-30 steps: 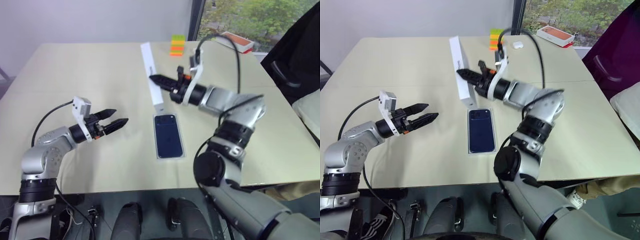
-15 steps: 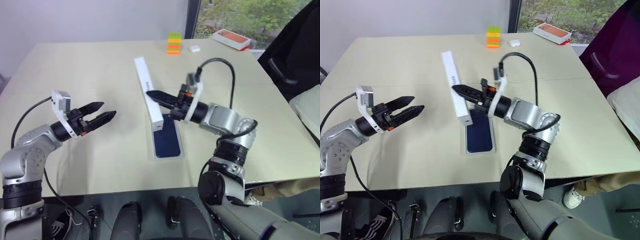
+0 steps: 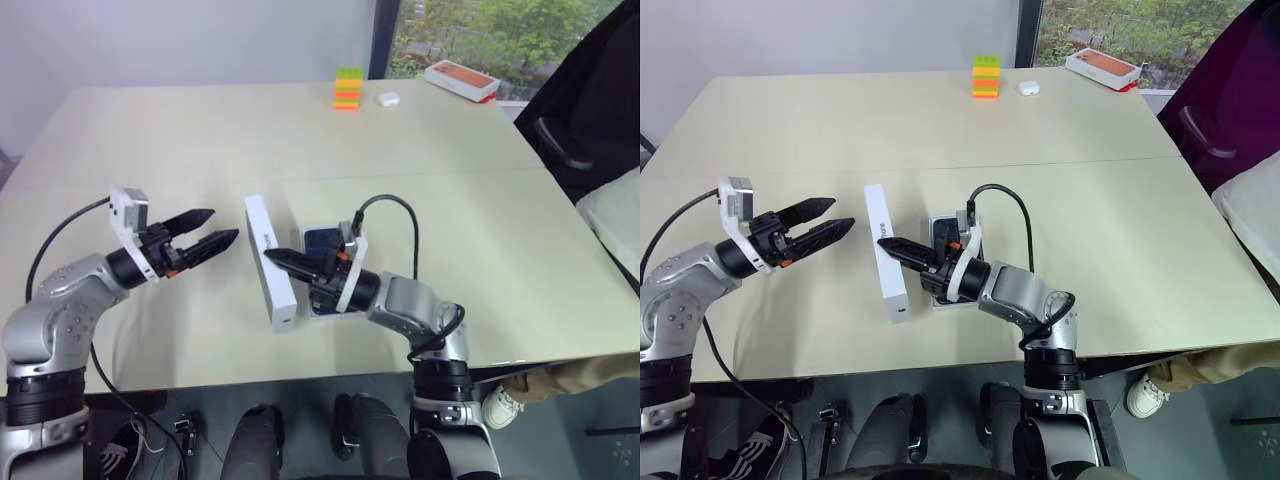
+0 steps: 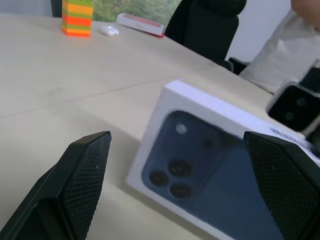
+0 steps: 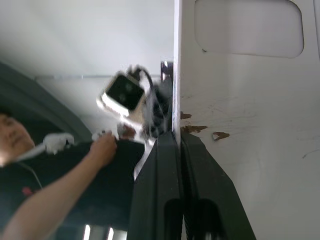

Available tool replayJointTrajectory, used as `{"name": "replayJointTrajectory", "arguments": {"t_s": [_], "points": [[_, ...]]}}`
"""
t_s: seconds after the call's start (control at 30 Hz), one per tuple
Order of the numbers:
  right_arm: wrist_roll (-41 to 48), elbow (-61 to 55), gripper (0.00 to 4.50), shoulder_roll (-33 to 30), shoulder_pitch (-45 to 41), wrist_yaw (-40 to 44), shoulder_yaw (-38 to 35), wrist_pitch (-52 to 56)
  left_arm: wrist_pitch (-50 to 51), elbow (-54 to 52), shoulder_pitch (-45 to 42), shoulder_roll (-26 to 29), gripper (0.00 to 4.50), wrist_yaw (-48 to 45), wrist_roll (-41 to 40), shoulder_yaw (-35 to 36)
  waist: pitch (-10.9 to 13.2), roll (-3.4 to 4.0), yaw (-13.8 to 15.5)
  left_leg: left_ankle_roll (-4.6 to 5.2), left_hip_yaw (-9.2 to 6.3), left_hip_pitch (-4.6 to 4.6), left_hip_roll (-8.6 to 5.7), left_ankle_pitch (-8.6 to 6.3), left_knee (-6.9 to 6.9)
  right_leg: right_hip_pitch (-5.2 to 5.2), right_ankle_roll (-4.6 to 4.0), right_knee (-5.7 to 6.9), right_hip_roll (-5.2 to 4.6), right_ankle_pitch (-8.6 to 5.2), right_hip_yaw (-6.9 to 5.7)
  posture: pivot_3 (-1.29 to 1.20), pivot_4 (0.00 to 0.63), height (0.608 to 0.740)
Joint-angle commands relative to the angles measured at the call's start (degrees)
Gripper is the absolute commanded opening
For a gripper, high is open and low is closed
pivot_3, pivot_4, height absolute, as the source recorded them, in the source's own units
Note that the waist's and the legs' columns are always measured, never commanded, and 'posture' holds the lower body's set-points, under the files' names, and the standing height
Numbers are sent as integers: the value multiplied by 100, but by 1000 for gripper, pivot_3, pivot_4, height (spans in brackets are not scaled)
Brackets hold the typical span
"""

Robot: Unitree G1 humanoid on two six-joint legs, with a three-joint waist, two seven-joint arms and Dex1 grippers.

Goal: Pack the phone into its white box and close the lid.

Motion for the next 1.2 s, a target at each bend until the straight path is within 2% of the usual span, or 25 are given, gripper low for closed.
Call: {"name": "replayJointTrajectory", "arguments": {"t_s": [0.03, 0.13, 0.23, 0.47, 0.5, 0.77, 0.9, 1.0, 1.1, 1.2], "points": [[191, -164, 53, -93, 62, 124, 147, -184, -99, -293, 138, -34, 4500, -20, -52, -13, 0, 0, 16, 0, 3, 1, -1, 0, 0, 0, 0, 0, -1, 0, 2, 0, 150, 740], [191, -141, 53, -206, 93, 168, 239, -322, -115, -348, 257, -90, 4500, -15, -6, -97, 0, 0, 32, 0, 4, 0, -1, 0, 0, 0, 0, -1, -2, 0, 5, 0, 150, 740], [191, -112, 0, -344, 150, 215, 351, -387, -34, -301, 333, -147, 3767, -48, -53, -184, 0, 0, 40, 0, 4, 2, -1, 0, 1, 1, 0, 1, -2, 0, 4, 0, 150, 740], [191, -46, 0, -639, 187, 453, 489, -542, -365, -261, 289, -628, 291, 170, 261, -643, -1, -1, 53, 0, 3, 2, -1, 0, 2, 2, -1, 2, -1, 1, 4, 0, 150, 740], [190, -49, 0, -687, 190, 490, 521, -584, -423, -260, 278, -707, 55, 199, 312, -708, -1, 0, 55, 0, 4, 2, -2, 0, 2, 2, -1, 1, -2, 1, 5, 0, 150, 740], [63, -123, 0, -924, 259, 746, 683, -788, -753, -242, 200, -1022, 55, 309, 641, -1040, -1, -1, 59, 0, 4, 3, -2, 0, 2, 1, -1, 4, 2, 1, 4, 0, 150, 740], [-125, -225, 1283, -1172, 244, 973, 679, -811, -769, -201, 171, -1121, 0, 315, 700, -1149, -1, -1, 61, 0, 4, 3, -3, 0, 4, 3, -1, 3, 0, 1, 5, 0, 150, 740], [-307, -248, 2832, -1492, 70, 1122, 592, -826, -812, -169, 188, -1143, 0, 280, 761, -1205, -1, -1, 63, 0, 5, 2, -5, 0, 5, 3, -1, 2, -2, 1, 5, 0, 150, 740], [-743, -308, 4374, -2157, -155, 1642, 589, -494, -766, -165, 218, -1167, 0, 271, 737, -1215, -1, -1, 65, 0, 6, 2, -6, 0, 6, 3, -1, 3, -2, 1, 5, 0, 150, 740], [-1372, -446, 4445, -3004, -418, 2552, 527, -192, -834, -130, 222, -1223, 0, 280, 811, -1304, -1, -1, 71, 0, 7, 2, -7, 0, 6, 3, 0, 3, 0, 1, 4, 0, 150, 740]]}}
